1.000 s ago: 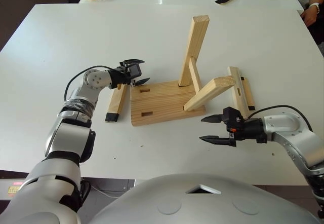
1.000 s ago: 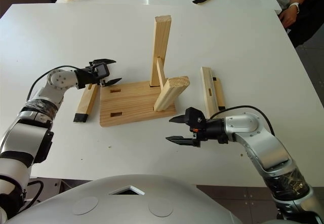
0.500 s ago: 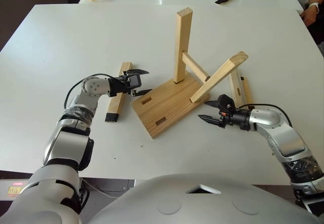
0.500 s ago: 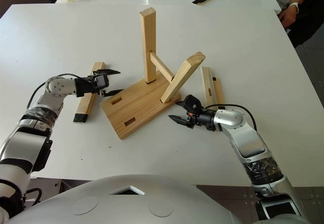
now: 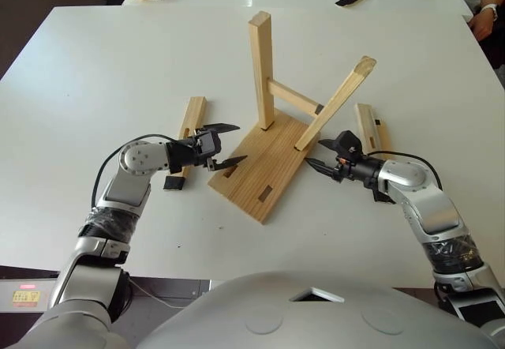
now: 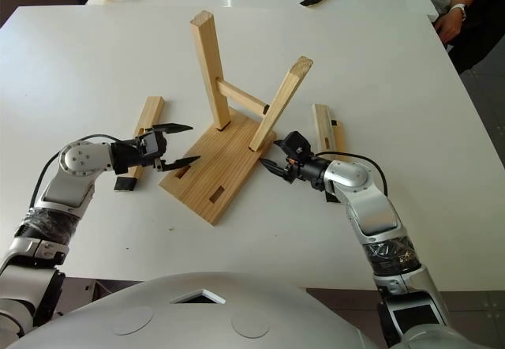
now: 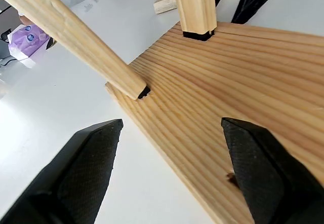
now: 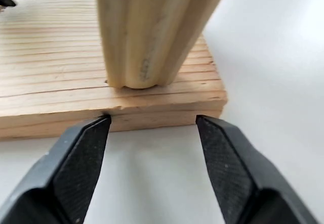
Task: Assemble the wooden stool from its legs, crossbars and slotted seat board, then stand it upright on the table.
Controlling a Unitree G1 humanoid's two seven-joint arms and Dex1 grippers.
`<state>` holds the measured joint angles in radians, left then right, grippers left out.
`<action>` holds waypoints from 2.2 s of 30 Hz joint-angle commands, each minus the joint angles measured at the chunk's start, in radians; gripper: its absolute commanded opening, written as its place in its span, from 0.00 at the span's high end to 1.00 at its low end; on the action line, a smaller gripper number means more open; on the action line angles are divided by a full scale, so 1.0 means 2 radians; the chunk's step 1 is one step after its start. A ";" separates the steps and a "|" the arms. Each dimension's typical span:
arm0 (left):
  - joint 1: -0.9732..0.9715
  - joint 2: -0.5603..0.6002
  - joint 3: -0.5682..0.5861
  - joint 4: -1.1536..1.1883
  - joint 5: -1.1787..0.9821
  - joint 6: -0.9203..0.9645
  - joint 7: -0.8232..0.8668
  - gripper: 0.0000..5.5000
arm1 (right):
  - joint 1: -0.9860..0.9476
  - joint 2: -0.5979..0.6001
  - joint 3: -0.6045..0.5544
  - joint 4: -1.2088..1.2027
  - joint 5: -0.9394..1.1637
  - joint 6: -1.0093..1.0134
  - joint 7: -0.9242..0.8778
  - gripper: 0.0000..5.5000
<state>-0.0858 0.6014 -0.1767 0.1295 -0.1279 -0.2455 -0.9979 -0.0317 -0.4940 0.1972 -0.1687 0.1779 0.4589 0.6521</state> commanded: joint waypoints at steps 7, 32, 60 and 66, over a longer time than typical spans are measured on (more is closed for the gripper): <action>0.031 -0.024 0.029 -0.101 -0.069 0.144 0.043 0.34 | -0.035 0.016 0.004 0.028 -0.021 -0.009 -0.010 0.43; 0.069 0.064 0.092 -0.132 -0.098 0.212 -0.001 0.34 | 0.099 -0.114 -0.120 -0.184 0.063 0.039 0.074 0.43; -0.018 0.075 0.042 -0.008 0.080 -0.089 0.024 0.34 | 0.097 -0.107 -0.142 -0.207 0.099 0.046 0.050 0.43; 0.004 0.093 0.022 0.009 0.114 -0.151 0.024 0.34 | 0.101 -0.109 -0.146 -0.215 0.104 0.047 0.046 0.43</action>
<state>-0.0852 0.7608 -0.1187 0.1353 0.0746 -0.5150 -0.9523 0.1670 -0.7087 -0.0845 -0.5851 0.3757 0.5480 0.7491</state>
